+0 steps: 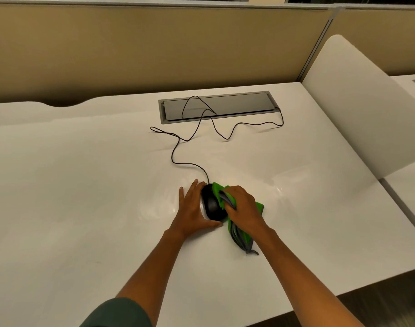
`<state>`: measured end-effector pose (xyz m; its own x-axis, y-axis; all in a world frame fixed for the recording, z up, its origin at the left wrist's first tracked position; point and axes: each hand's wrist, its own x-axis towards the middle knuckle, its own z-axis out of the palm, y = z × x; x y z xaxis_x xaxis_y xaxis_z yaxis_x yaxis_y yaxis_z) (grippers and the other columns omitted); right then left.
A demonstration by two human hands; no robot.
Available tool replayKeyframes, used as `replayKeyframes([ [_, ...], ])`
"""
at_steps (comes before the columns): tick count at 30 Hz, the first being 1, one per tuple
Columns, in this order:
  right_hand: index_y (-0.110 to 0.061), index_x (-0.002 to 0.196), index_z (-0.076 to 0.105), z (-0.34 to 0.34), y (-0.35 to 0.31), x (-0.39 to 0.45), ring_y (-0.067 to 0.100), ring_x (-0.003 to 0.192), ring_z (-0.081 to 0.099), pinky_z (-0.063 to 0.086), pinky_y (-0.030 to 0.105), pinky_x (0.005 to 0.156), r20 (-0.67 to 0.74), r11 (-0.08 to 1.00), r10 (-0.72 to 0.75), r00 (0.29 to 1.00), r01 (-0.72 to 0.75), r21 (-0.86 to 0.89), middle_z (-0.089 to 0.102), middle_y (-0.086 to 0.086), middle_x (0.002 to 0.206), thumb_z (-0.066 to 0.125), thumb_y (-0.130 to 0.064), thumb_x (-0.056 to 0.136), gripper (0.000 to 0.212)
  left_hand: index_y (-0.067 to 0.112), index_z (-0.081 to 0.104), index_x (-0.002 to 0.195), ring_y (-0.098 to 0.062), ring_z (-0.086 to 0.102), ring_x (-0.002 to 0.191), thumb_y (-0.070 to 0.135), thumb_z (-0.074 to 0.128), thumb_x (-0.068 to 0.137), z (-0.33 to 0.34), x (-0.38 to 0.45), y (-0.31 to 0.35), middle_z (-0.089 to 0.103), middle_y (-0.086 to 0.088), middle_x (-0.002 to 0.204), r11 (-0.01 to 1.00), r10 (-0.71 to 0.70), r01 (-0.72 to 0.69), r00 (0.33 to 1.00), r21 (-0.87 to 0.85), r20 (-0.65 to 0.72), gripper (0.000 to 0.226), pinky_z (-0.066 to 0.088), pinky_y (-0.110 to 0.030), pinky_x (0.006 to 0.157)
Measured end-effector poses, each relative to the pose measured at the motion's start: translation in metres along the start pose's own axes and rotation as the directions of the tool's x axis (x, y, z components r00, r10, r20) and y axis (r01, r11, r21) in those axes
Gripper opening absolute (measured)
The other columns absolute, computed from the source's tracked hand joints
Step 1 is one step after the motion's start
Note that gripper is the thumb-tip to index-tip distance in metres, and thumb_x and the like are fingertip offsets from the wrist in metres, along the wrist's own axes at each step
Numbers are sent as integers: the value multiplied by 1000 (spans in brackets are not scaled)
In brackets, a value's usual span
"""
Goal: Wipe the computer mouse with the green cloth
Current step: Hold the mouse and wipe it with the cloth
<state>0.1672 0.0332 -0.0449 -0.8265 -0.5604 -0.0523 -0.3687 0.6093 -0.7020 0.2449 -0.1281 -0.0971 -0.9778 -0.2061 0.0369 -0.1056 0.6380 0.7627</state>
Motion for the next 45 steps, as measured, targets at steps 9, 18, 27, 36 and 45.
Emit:
replayKeyframes([
  [9,-8,116,66,17,6,-45,25,113,56,48,33,98,-92,982,-190,977,190,-10,59,10,119,73,-6,81,36,12,25,148,-17,13,150,63,79,54,0,1,3,33,-4,155,1000,-8,8,1000,-8,-15,120,-11,-50,120],
  [18,-7,111,69,24,2,-44,30,110,57,49,38,97,-126,976,-206,970,194,-98,64,13,116,73,-1,77,34,11,28,145,-21,24,147,62,79,52,-3,2,5,38,-5,150,1000,-22,22,1000,-9,-11,117,-8,-52,121],
  [27,-2,105,64,3,-26,39,34,98,61,52,44,82,19,976,161,987,-156,-153,66,18,106,54,-4,86,21,15,29,145,-17,28,144,56,86,54,-4,0,9,38,1,150,1000,2,-3,999,-27,-35,114,-5,-54,120],
  [36,-14,123,56,14,-48,34,32,118,42,51,42,87,253,884,-14,967,130,-449,61,11,119,55,-7,87,37,12,12,152,-13,8,151,65,81,54,-1,-1,10,23,-2,160,999,-41,41,999,-30,-11,130,-19,-36,119],
  [45,-14,138,46,7,-41,6,28,132,37,36,36,110,248,930,-159,956,230,-287,43,9,146,62,-4,86,55,9,12,151,-15,11,149,51,87,57,-2,-3,10,22,-9,160,999,-18,17,1000,-35,-26,127,-17,-36,118],
])
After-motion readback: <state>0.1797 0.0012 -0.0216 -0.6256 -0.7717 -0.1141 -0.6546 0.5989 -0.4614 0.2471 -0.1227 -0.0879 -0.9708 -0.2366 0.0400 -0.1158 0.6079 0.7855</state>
